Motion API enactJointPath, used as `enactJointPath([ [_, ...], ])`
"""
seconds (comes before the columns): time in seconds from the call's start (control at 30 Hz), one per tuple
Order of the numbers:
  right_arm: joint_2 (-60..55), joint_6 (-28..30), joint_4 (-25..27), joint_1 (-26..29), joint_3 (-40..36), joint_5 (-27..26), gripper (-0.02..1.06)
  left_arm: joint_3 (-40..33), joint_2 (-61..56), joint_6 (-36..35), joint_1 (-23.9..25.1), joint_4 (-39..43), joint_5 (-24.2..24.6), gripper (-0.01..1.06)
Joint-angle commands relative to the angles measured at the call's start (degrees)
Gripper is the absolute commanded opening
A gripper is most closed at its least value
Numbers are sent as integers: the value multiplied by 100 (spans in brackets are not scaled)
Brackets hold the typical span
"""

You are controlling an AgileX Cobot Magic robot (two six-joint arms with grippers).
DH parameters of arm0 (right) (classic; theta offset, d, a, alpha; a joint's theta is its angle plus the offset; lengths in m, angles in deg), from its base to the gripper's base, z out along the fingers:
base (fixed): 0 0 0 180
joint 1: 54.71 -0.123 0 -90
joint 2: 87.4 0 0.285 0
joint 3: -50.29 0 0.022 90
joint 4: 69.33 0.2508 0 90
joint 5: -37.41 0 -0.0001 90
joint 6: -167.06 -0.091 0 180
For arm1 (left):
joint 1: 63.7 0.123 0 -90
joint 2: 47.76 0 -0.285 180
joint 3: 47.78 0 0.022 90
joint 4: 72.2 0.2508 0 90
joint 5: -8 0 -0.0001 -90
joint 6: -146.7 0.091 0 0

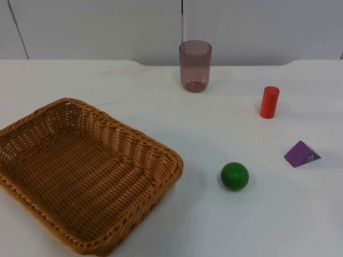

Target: Pick up the basket with the left hand and place the triangular block into the basket with the right hand.

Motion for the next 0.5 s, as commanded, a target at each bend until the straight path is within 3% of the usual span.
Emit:
enactJointPath([
  [0.0, -470, 38, 2, 34, 40, -375, 105, 40, 376, -71, 9, -221, -272, 105],
  [0.47, -1127, 70, -8, 34, 40, -840, 105, 40, 1327, -129, 9, -446, -431, 105],
])
